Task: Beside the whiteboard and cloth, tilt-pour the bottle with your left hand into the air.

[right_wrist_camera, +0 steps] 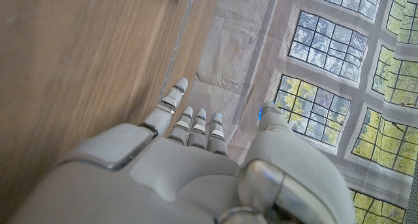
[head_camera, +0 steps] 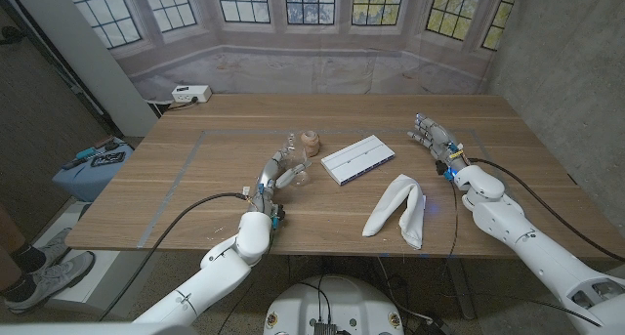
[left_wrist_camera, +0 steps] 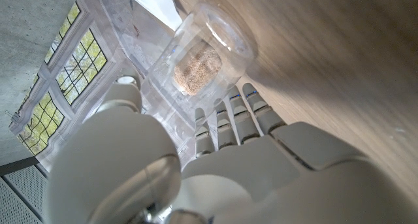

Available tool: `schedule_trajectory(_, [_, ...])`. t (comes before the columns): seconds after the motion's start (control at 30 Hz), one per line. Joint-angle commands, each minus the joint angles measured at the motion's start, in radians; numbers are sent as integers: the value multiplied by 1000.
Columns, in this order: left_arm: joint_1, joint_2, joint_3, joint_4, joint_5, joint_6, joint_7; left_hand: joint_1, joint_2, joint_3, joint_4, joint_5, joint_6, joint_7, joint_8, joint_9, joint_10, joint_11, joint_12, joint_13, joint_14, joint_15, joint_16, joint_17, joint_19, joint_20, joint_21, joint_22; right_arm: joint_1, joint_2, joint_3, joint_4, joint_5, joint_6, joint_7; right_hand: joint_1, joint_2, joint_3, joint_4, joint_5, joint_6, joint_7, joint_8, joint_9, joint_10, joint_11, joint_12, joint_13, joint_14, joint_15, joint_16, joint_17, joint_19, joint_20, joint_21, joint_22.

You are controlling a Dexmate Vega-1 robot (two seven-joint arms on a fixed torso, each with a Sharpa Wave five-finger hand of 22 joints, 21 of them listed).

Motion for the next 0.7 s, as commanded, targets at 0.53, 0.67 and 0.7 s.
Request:
schedule_trajectory(0.53, [33,22,-9,-35,4,-35,-15,1,-11,-16,2,10,-56,-13,-19,2,-41,7,2,-32,-81,44,-4,-39,-25,15,-9,4,-57,-11,17,-47,7,30,-15,12,0,5,-1,4,10,3,6,2,8,0,3,5,8,3,6,0,0,7,0,3])
schedule_trajectory(0.67, [51,22,-14,-46,9,-42,-2,1,-10,-16,2,10,-56,-18,-17,2,-42,10,3,-35,-84,47,-3,-43,-28,18,-10,4,-57,-13,16,-49,6,32,-11,12,0,5,-1,4,11,4,6,2,8,0,3,5,9,4,6,0,0,7,0,3])
schedule_trajectory(0.7, [56,22,-16,-47,9,-45,1,1,-10,-16,2,11,-56,-20,-17,2,-43,10,3,-36,-85,50,-3,-44,-28,18,-10,4,-57,-14,16,-50,6,32,-10,12,0,6,-1,4,11,4,6,2,8,0,3,5,9,5,6,0,0,8,0,3])
